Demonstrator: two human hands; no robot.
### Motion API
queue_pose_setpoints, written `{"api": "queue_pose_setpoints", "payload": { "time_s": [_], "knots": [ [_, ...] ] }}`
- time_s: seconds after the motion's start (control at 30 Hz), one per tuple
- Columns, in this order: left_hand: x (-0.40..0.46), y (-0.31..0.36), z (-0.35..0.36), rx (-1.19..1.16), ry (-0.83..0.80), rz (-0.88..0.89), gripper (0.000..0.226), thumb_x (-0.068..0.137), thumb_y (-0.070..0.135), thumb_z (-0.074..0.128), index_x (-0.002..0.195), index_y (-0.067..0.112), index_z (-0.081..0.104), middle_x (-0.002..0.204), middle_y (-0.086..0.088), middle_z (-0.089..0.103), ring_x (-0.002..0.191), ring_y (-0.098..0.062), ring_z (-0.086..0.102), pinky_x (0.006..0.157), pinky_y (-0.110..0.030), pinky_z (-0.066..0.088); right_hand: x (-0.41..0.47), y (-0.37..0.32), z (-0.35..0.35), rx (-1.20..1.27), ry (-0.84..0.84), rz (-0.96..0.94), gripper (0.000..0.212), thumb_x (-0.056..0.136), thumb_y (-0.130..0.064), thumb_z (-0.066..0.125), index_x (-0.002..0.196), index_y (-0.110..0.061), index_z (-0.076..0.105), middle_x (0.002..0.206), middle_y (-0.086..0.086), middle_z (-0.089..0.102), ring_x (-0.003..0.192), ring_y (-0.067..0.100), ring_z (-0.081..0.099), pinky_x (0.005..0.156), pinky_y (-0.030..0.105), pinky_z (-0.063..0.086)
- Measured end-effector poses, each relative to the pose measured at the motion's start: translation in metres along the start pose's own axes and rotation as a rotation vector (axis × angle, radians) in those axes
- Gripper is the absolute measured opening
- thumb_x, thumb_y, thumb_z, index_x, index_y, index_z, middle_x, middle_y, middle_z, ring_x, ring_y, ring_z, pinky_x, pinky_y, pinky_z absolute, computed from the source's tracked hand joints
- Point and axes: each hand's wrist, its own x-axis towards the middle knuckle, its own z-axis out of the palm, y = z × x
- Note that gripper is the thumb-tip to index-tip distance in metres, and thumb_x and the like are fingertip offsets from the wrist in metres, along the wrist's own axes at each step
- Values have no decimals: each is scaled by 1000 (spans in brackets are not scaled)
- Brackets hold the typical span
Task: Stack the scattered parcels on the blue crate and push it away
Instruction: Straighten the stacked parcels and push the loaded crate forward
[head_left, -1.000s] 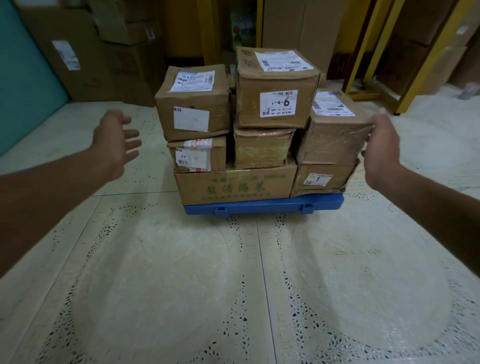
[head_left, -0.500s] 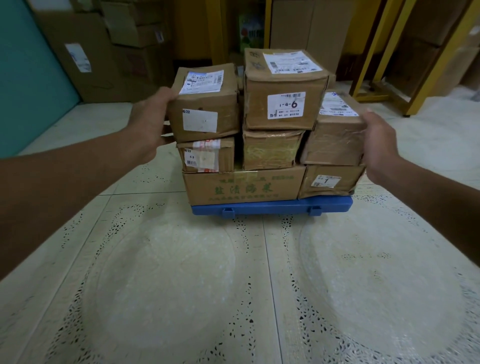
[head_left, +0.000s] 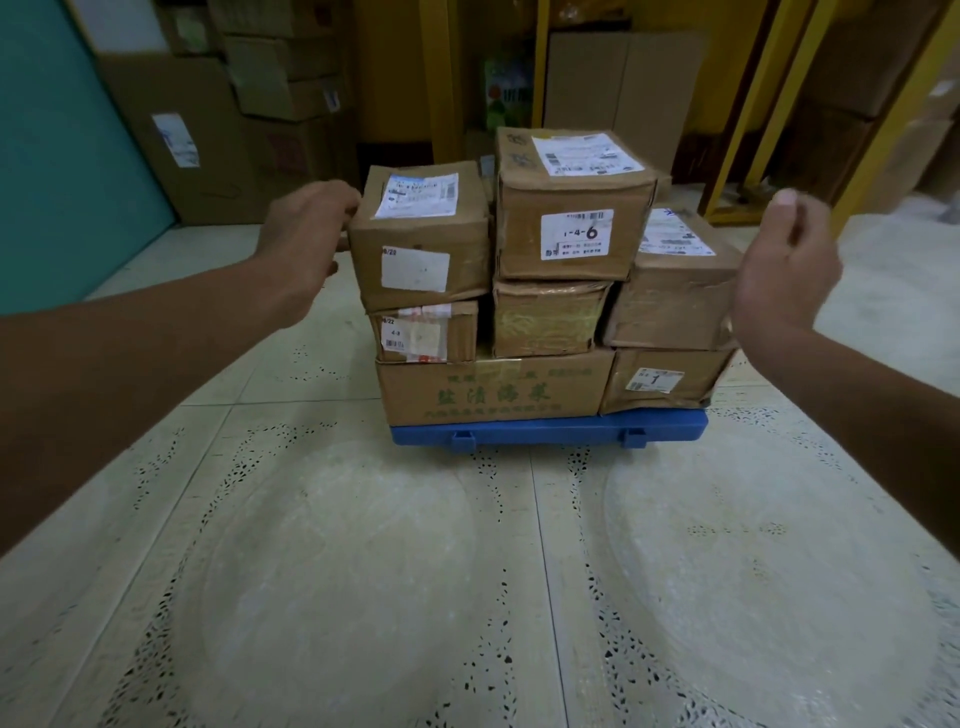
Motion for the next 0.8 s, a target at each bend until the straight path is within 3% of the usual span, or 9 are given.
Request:
{"api": "queue_pose_setpoints", "payload": {
  "time_s": [0.1, 0.2, 0.27, 0.37, 0.53, 0.63, 0.7, 0.8],
  "knots": [
    [1, 3, 3, -78, 12, -29, 27, 91, 47, 47, 106, 28, 59, 111, 3, 64, 108, -16, 58, 106, -44, 40, 0, -35, 3, 74, 14, -219, 41, 99, -40, 32, 112, -15, 62, 92, -4, 55, 80, 4, 49, 72, 22, 39],
    [3, 7, 5, -127, 47, -77, 46, 91, 51, 45, 127, 24, 53, 119, 1, 60, 111, -17, 56, 106, -43, 41, -19, -85, 15, 233, -60, -370, 36, 102, -28, 34, 119, -13, 62, 104, 0, 65, 92, -3, 58, 83, 17, 46],
    [1, 9, 5, -125, 31, -89, 41, 92, 51, 45, 122, 25, 56, 114, 2, 60, 111, -18, 56, 105, -42, 41, -41, -114, 29, 319, -198, -419, 34, 102, -25, 36, 125, -14, 58, 119, 11, 66, 106, 10, 62, 93, 27, 50],
    [-6, 7, 6, -83, -41, -94, 31, 91, 49, 49, 107, 26, 62, 104, 4, 69, 102, -17, 61, 96, -40, 47, -67, -135, 51, 227, -410, -496, 39, 101, -28, 41, 133, -11, 55, 135, 3, 59, 125, 7, 52, 105, 23, 44],
    [-16, 3, 11, -52, -99, -141, 27, 96, 33, 49, 119, 24, 59, 94, -1, 71, 87, -15, 66, 73, -33, 54, -76, -131, 65, 97, -490, -526, 38, 100, -30, 44, 131, -14, 59, 135, 0, 60, 131, 10, 48, 109, 25, 37],
    [-14, 8, 9, -7, -94, -130, 32, 96, 30, 47, 126, 23, 58, 97, -3, 70, 87, -16, 66, 73, -35, 56, -81, -130, 69, 85, -510, -532, 38, 99, -29, 45, 130, -13, 60, 135, 1, 59, 135, 12, 44, 110, 23, 33],
    [-12, 12, 7, 13, -80, -114, 31, 96, 26, 48, 125, 21, 58, 95, -4, 69, 83, -15, 66, 71, -34, 55, -88, -135, 71, 77, -544, -541, 38, 99, -29, 44, 130, -12, 59, 137, 3, 58, 135, 13, 44, 112, 30, 35],
    [-8, 13, 3, 27, -77, -80, 28, 95, 19, 48, 120, 19, 61, 88, -3, 68, 78, -16, 66, 70, -33, 55, -104, -145, 77, 32, -767, -549, 35, 102, -32, 40, 123, -17, 63, 125, 0, 65, 118, 4, 54, 99, 24, 41]
  ]
}}
